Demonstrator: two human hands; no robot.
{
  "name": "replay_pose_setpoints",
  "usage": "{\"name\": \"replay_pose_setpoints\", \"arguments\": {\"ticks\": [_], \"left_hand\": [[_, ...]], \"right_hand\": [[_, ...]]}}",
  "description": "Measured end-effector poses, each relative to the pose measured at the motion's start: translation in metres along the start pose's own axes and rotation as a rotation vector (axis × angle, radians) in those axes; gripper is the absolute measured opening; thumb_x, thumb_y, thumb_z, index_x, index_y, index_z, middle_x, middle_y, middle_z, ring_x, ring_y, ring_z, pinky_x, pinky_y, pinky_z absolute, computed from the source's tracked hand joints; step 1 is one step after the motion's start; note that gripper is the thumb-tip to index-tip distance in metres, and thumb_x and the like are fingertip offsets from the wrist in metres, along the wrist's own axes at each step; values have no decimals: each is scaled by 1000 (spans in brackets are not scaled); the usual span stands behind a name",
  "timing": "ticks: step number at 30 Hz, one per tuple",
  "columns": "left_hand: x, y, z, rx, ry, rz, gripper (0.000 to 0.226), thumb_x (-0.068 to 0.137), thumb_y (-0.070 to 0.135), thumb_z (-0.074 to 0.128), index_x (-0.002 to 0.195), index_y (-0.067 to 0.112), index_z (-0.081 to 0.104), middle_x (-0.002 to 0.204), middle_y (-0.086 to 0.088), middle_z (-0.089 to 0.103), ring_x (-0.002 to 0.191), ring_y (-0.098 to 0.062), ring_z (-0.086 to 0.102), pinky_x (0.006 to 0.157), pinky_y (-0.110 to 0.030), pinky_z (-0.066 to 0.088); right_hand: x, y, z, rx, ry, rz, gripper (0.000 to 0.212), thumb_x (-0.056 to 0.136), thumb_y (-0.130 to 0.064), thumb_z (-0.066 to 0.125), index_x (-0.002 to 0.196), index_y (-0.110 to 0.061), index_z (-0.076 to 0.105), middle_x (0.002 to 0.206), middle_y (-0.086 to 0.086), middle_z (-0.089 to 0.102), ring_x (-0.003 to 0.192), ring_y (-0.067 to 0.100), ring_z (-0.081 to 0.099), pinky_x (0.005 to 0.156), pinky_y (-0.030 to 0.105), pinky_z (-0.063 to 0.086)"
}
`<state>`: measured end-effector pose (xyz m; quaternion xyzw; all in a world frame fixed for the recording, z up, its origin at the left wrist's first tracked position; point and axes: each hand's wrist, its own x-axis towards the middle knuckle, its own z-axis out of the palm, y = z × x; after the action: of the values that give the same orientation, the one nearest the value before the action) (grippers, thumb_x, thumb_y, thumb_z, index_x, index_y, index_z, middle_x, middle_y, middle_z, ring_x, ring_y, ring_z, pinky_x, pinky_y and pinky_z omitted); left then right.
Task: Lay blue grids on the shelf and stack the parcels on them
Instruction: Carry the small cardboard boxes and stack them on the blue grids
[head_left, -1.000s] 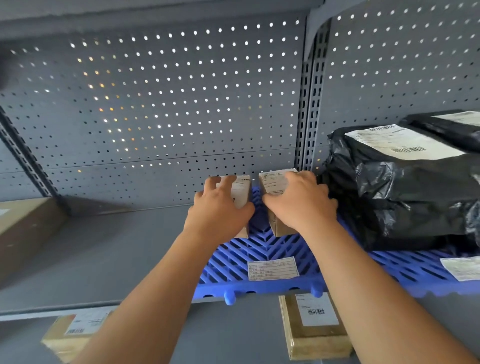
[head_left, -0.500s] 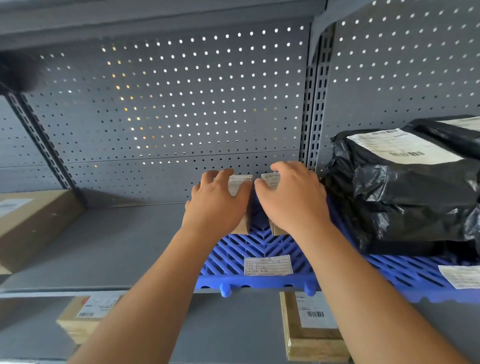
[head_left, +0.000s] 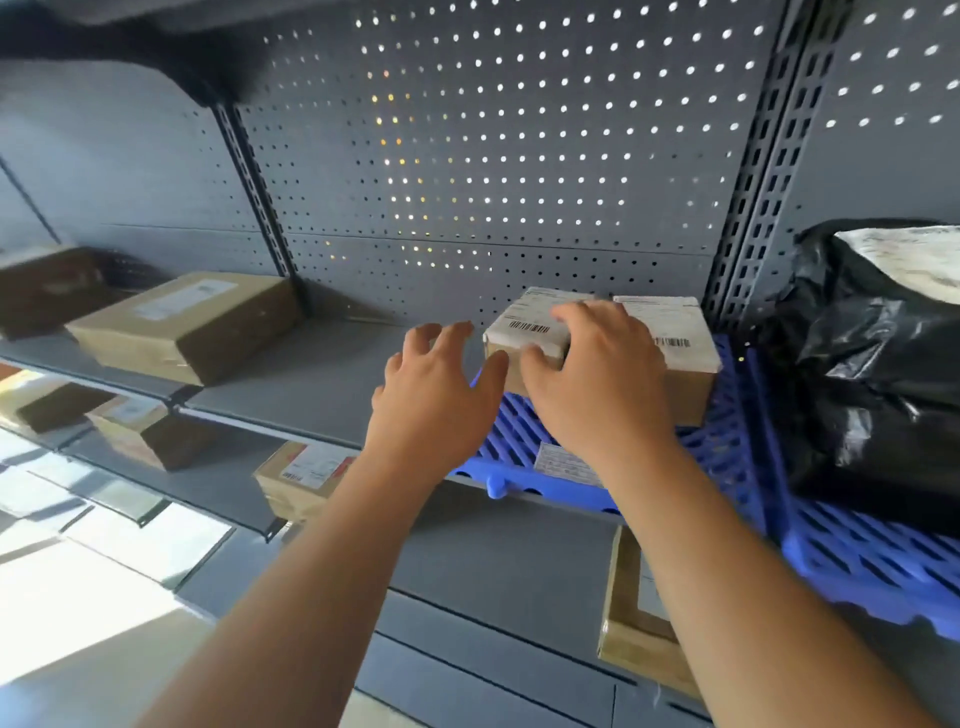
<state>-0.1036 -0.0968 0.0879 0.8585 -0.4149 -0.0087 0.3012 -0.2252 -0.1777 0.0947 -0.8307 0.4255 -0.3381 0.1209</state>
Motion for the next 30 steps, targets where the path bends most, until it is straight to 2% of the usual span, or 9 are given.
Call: {"name": "replay_pose_setpoints", "arguments": {"ticks": [3,6,12,19,24,30], "left_hand": [[-18,-25,-11,17,52,-90,58,96,62,47,148,37,42,157,5,31,141,-31,34,114,-50,34],[-35,-55,-24,65,94,-173,58,96,66,44,148,39,42,157,7,30,142,-29,35,112,-48,36],[-64,-118,-64,106,172,-331,60,94,73,39,146,45,37,161,8,26,144,-29,35,112,-56,40],[-103,-189,-132,122,239,-393,60,97,66,42,150,39,36,161,5,27,146,-30,31,115,-54,36],[-128,-263,-184,159,311,-474,60,97,62,45,151,37,36,162,3,28,145,-29,35,112,-50,37],[-157,-340,-226,163,343,-566,58,97,58,48,149,35,38,161,4,28,142,-28,37,110,-49,41]], "right_hand": [[-9,-20,16,67,-32,-64,47,86,-44,54,121,-16,64,120,8,63,114,34,55,97,44,42],[-21,-47,31,148,-103,-127,49,87,-42,57,128,-15,62,125,10,62,118,35,53,101,44,41],[-51,-111,55,212,-217,-260,55,90,-38,60,141,-18,53,135,9,57,126,32,49,102,42,38],[-86,-208,93,254,-390,-373,60,92,-38,56,148,-24,42,144,4,49,129,29,43,104,43,38],[-123,-285,129,270,-512,-460,62,94,-45,54,151,-27,36,149,1,43,134,26,40,108,44,39],[-157,-362,168,281,-626,-537,61,96,-45,52,152,-27,34,149,0,42,132,23,39,105,42,40]]}}
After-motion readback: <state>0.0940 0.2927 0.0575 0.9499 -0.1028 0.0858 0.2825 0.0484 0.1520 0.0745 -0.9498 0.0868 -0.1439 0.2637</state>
